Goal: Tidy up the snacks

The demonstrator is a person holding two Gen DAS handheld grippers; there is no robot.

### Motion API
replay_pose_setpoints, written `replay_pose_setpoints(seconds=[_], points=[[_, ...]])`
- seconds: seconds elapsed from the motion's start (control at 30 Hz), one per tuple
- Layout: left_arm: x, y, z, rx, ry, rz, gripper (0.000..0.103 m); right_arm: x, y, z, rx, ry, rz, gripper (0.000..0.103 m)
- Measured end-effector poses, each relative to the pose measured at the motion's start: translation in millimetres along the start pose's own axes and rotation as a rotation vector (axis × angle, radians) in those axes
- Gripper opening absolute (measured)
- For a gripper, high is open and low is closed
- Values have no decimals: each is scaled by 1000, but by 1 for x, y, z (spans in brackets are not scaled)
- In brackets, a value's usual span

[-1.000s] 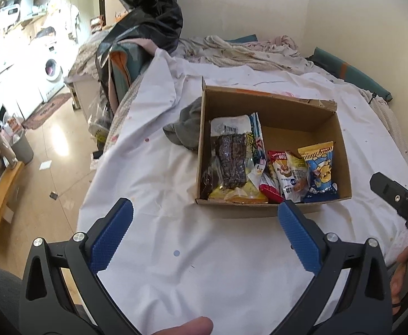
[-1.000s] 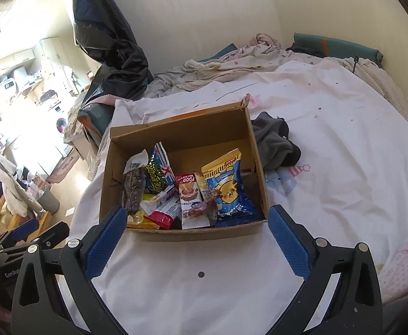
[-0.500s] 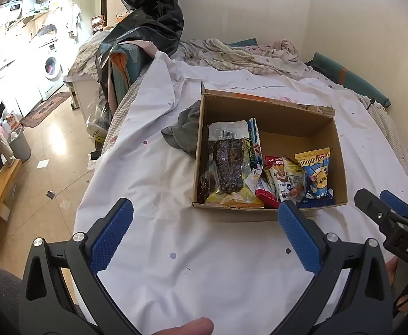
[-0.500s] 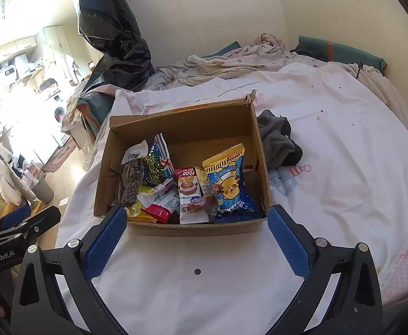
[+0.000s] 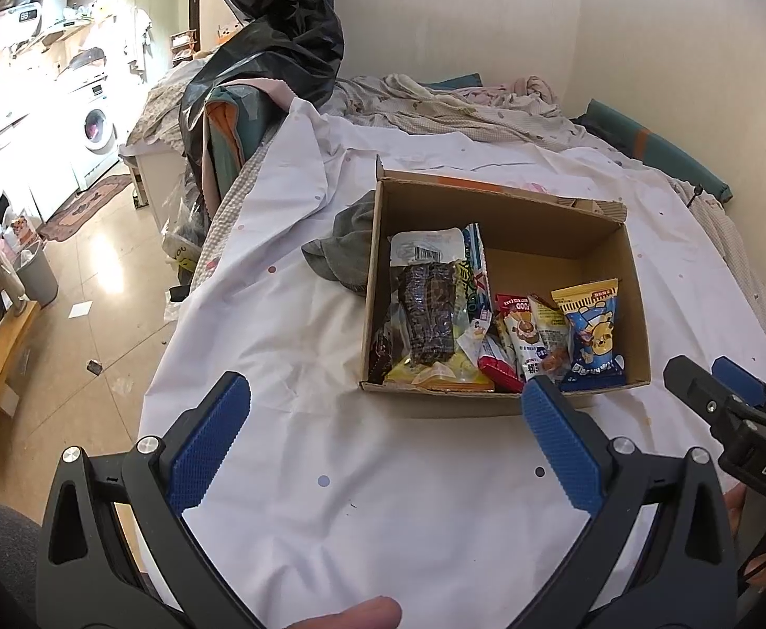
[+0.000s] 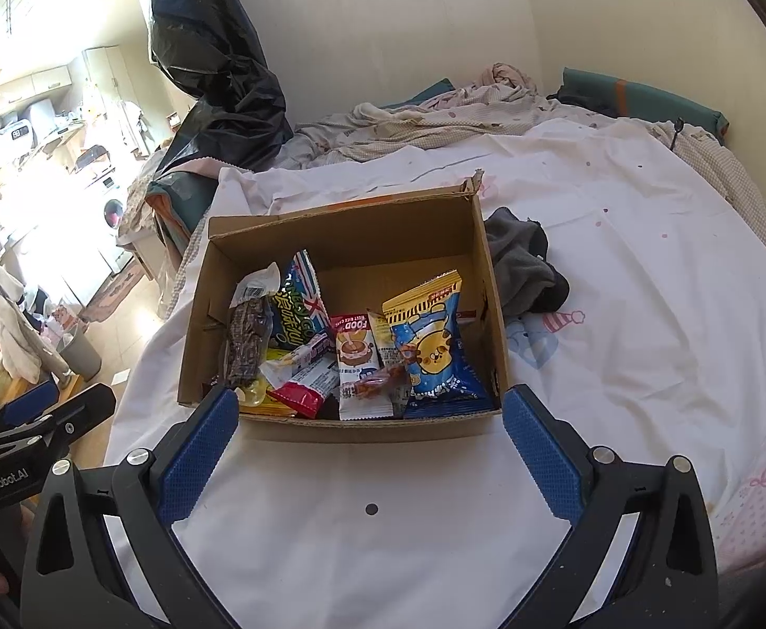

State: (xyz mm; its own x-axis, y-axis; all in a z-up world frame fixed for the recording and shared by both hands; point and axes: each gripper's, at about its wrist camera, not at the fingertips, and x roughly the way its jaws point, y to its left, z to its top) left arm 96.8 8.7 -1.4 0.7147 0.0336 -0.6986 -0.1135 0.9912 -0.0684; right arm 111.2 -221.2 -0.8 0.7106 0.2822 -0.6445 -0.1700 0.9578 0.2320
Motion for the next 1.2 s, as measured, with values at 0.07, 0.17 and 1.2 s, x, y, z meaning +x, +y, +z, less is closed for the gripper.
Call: replay_pose_setpoints(seconds=[0.07, 0.17, 1.2], points=[[0, 0, 0, 0, 1, -3, 103, 0, 0, 0, -1, 0, 0, 103], [-1, 1, 0, -4, 1, -7, 103, 0, 0, 0, -1, 0, 0, 103], [-1, 0, -1, -6, 4, -8, 103, 0, 1, 0, -2, 0, -2, 103]])
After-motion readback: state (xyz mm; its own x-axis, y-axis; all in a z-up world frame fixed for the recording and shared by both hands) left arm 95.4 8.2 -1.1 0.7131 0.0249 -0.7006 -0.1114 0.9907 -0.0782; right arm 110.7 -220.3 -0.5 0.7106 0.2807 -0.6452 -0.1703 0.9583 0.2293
